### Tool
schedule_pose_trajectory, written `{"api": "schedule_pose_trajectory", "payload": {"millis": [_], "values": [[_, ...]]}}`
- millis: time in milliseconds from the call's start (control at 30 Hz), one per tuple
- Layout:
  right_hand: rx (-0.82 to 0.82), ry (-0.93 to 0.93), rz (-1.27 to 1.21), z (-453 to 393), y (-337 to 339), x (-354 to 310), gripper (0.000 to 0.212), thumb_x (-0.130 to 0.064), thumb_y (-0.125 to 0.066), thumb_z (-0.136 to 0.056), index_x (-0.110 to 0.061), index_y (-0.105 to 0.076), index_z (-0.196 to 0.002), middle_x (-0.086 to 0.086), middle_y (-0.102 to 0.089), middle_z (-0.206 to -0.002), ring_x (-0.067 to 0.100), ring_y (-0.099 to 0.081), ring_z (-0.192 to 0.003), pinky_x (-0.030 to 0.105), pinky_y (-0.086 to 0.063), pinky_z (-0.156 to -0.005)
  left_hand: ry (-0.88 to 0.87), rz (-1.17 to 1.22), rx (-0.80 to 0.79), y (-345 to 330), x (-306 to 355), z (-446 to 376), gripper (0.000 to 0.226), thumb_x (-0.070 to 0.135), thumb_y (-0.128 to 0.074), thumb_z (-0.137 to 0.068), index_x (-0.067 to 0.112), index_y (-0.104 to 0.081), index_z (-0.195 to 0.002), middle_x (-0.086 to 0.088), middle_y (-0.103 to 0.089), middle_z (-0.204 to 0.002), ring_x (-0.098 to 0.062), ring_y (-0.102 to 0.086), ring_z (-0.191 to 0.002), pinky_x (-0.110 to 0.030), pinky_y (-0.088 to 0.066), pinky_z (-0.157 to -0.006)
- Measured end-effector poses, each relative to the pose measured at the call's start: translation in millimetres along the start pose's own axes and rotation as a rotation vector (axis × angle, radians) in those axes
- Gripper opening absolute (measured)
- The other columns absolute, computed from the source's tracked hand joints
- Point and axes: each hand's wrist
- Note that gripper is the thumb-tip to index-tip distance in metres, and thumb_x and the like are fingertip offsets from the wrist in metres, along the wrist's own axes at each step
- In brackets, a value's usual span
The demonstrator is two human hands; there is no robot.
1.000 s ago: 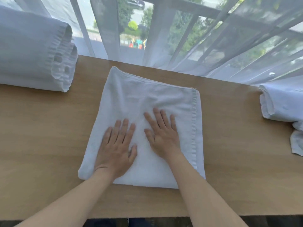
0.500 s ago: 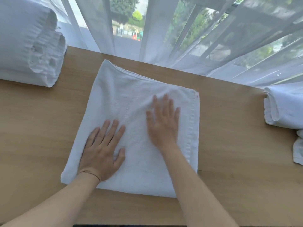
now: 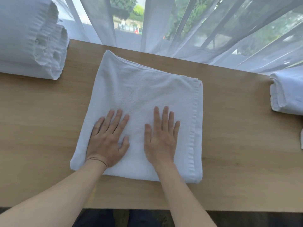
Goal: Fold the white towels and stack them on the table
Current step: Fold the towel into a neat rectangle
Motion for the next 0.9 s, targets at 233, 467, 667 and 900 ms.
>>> {"api": "schedule_pose_trajectory", "payload": {"millis": [233, 467, 667, 900], "values": [[-0.071, -0.274, 0.181, 33, 5, 44, 0.062, -0.054, -0.012, -0.104, -0.037, 0.014, -0.157, -0.005, 0.021, -0.166, 0.014, 0.025, -0.150, 0.049, 0.008, -0.123, 0.019, 0.046, -0.044, 5, 2, -1, 0.066, 0.039, -0.040, -0.093, 0.019, -0.035, -0.156, -0.004, -0.029, -0.164, -0.025, -0.025, -0.152, -0.049, -0.023, -0.121], [-0.035, -0.112, 0.123, 53, -27, -23, 0.064, -0.057, -0.014, -0.103, -0.034, 0.006, -0.159, -0.003, 0.012, -0.168, 0.017, 0.015, -0.153, 0.048, 0.005, -0.124, -0.030, 0.030, -0.160, 10, 2, 5, 0.060, 0.033, -0.023, -0.102, 0.018, -0.023, -0.159, -0.004, -0.016, -0.167, -0.027, -0.011, -0.155, -0.047, -0.009, -0.125], [0.045, -0.107, 0.143, 48, -32, -17, 0.070, -0.052, -0.029, -0.099, -0.028, -0.008, -0.161, 0.001, -0.003, -0.169, 0.021, 0.001, -0.155, 0.052, -0.008, -0.124, -0.248, -0.029, -0.278, 12, -25, -29, 0.067, 0.053, -0.021, -0.102, 0.029, -0.002, -0.161, 0.002, 0.006, -0.169, -0.020, 0.009, -0.155, -0.048, 0.000, -0.125], [0.119, -0.097, 0.133, 45, -38, -13, 0.072, -0.045, -0.039, -0.092, -0.025, -0.021, -0.160, 0.002, -0.014, -0.168, 0.025, -0.010, -0.155, 0.055, -0.014, -0.122, -0.133, -0.082, -0.245, 7, -43, -163, 0.073, 0.061, -0.012, -0.094, 0.031, -0.004, -0.161, 0.001, 0.001, -0.170, -0.023, 0.004, -0.156, -0.046, 0.005, -0.125]]}}
Point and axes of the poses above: each hand's wrist, its own z-axis away from the middle knuckle, its own y-axis out of the back of the hand, x = y × z
